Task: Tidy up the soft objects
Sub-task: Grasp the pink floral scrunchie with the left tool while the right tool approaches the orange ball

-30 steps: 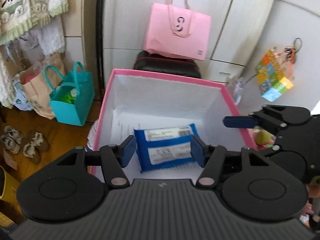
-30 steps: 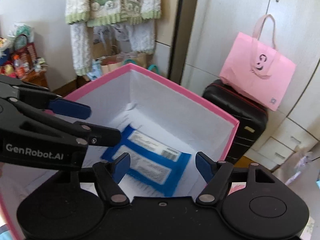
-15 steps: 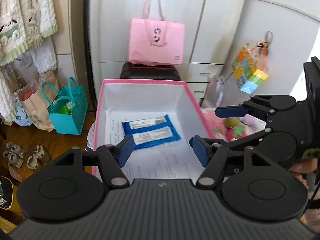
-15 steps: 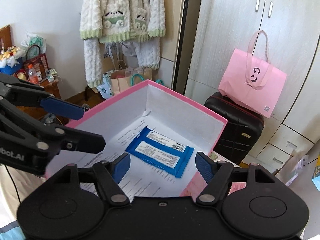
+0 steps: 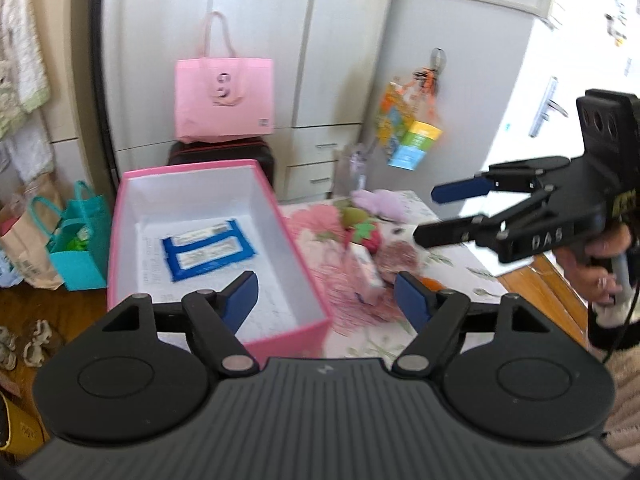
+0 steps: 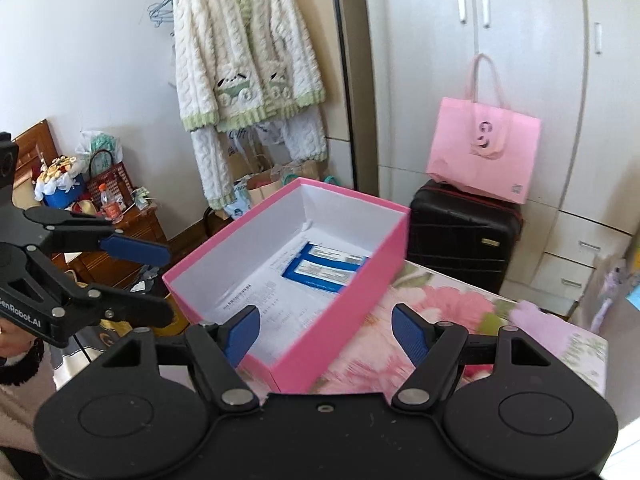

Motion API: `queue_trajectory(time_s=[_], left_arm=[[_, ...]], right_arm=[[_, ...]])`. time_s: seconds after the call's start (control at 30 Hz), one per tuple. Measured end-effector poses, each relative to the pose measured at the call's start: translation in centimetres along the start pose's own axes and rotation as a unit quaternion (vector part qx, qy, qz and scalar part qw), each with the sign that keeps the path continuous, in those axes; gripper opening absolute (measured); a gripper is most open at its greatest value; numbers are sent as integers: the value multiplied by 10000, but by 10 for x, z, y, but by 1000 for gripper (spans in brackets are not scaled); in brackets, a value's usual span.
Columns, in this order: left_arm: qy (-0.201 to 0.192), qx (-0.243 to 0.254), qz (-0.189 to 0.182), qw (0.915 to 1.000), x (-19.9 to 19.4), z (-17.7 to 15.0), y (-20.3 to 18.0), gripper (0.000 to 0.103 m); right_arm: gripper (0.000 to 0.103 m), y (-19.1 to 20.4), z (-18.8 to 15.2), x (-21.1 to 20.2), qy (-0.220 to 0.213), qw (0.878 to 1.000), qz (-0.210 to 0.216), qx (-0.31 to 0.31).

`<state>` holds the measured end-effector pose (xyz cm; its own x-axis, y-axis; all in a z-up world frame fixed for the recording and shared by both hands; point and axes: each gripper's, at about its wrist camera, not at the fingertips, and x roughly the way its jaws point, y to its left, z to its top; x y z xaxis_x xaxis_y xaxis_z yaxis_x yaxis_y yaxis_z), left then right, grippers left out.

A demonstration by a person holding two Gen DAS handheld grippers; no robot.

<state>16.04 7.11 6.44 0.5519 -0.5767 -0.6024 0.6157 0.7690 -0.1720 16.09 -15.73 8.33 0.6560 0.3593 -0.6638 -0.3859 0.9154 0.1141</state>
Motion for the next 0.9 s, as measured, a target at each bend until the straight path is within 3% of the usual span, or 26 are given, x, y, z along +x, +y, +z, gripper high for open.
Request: queue_trajectory(time_s=[0.23,0.43,0.7,0.9], left_arm=[[210,317,-213,9990,7,-13,-36,75],[491,592,-353,9964,27,-22,-65,75],[760,792,-542,9925,73,-30,-96,75],[670,785,-588,9929,112,-37,-107,75]], right_arm=[[79,-27,-37,-48,-154,9993,-293,158],[79,-38,-72,-63,-73,9993,-349,93],[79,-64,-122,-53,11,9995,-302,-107],[79,-75,-150,-28,-91,9986,-304,-423]])
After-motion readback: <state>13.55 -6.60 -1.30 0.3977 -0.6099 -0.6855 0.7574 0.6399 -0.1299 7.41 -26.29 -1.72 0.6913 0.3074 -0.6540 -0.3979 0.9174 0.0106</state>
